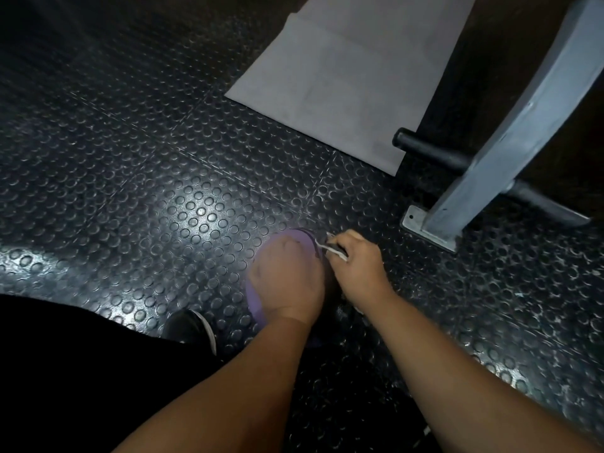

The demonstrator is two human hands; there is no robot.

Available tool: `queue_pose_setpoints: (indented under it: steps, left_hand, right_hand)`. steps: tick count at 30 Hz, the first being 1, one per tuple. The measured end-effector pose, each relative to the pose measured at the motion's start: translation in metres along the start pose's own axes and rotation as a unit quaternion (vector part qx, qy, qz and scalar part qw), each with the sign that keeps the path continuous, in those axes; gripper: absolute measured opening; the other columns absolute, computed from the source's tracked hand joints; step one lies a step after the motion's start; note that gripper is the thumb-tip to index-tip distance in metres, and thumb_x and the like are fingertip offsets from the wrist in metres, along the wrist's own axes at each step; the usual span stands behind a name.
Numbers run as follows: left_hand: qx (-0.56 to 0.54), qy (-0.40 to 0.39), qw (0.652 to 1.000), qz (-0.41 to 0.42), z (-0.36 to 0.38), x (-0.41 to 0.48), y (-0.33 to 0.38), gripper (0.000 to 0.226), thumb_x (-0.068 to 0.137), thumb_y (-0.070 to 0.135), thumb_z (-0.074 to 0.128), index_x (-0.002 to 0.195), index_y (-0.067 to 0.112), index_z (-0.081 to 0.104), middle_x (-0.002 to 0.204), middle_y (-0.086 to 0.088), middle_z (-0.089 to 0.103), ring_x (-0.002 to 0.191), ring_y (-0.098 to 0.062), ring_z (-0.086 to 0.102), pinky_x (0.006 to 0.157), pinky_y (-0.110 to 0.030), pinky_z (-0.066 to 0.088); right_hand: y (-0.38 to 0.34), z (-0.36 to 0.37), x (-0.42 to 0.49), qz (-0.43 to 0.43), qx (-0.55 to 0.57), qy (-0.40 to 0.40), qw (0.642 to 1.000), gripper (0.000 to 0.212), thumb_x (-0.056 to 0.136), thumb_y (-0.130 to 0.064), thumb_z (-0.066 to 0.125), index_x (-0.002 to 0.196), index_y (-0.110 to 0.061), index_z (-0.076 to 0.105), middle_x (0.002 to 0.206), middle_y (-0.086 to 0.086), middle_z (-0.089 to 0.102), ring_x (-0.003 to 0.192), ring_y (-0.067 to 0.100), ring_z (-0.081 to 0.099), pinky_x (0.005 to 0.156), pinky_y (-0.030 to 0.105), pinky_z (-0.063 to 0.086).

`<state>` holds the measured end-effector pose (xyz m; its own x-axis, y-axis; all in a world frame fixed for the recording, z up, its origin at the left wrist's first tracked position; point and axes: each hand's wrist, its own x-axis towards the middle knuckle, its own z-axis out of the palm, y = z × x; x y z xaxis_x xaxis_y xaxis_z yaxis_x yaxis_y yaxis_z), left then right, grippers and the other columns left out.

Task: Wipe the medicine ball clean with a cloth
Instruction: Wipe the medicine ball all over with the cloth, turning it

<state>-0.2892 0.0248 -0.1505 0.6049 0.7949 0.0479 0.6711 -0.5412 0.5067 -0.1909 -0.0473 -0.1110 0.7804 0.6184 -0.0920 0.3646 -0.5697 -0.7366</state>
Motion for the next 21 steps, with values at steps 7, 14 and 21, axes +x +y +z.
queue_pose_setpoints:
  steps: [7, 14, 21]
  left_hand:
    - [0.024, -0.011, 1.000, 0.014, 0.001, -0.011, 0.001, 0.040, 0.086, 0.051, 0.040, 0.099, 0.018, 0.059, 0.117, -0.001, 0.061, 0.105, -0.030, 0.056, 0.095, -0.058, 0.042]
    - [-0.012, -0.005, 0.999, -0.034, 0.001, 0.009, 0.005, 0.042, 0.084, 0.051, 0.037, 0.098, 0.019, 0.059, 0.112, 0.001, 0.061, 0.108, -0.026, 0.052, 0.096, -0.054, 0.040]
    - [-0.023, -0.025, 0.998, -0.061, -0.002, 0.014, 0.014, 0.041, 0.086, 0.054, 0.034, 0.098, 0.021, 0.056, 0.110, 0.003, 0.059, 0.112, -0.025, 0.051, 0.101, -0.053, 0.035]
  right_hand:
    - [0.004, 0.022, 0.077, 0.015, -0.111, -0.071, 0.991, 0.019, 0.084, -0.010, 0.057, 0.095, -0.003, 0.071, 0.093, 0.016, 0.065, 0.089, 0.032, 0.060, 0.077, 0.032, 0.049]
    - [0.002, 0.037, 0.109, 0.036, -0.164, -0.142, 0.976, 0.015, 0.088, -0.008, 0.054, 0.084, 0.000, 0.065, 0.084, 0.015, 0.061, 0.088, 0.033, 0.060, 0.068, 0.031, 0.044]
    - [0.000, 0.017, -0.002, -0.027, -0.013, 0.086, 0.996, 0.010, 0.087, -0.009, 0.056, 0.091, -0.006, 0.065, 0.090, 0.005, 0.056, 0.080, 0.018, 0.054, 0.073, 0.029, 0.043]
